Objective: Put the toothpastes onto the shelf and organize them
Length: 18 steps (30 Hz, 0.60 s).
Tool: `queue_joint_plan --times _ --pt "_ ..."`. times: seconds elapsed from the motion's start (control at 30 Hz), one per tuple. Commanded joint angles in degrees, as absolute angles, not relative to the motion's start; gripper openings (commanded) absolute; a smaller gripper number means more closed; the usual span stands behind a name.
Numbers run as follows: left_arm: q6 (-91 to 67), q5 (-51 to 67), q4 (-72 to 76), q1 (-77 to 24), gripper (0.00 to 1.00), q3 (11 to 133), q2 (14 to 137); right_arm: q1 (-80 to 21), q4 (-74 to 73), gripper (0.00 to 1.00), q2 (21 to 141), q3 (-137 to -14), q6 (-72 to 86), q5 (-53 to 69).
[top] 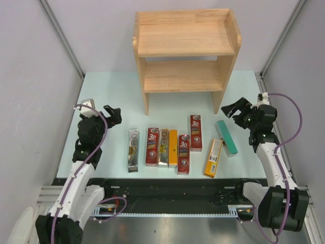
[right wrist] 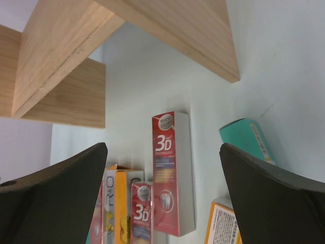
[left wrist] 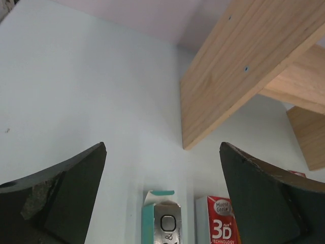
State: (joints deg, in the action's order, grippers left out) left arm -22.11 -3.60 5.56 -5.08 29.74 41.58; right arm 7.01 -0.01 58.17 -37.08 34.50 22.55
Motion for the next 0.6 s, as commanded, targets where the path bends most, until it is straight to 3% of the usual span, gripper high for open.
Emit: queue_joint_plan --times 0.0,0.13,0.4,0.57 --pt "-23.6 1.1 0.5 -5.1 1.0 32.4 46.0 7.0 -6.9 1.0 54.7 -43.5 33.1 25.8" --pt "-24.3 1.9 -4.6 -5.8 1.0 35.0 50.0 4.8 -12.4 1.0 53.7 -45.5 31.2 20.7" --pt "-23.3 -11.1 -19.6 -16.8 1.0 46.6 64.5 -18.5 -15.7 1.0 51.7 -47.5 28.8 0.0" --pt "-25.0 -11.7 -23.0 -21.0 1.0 47.7 68.5 -30.5 -18.9 1.0 56.2 -50.9 27.2 -10.2"
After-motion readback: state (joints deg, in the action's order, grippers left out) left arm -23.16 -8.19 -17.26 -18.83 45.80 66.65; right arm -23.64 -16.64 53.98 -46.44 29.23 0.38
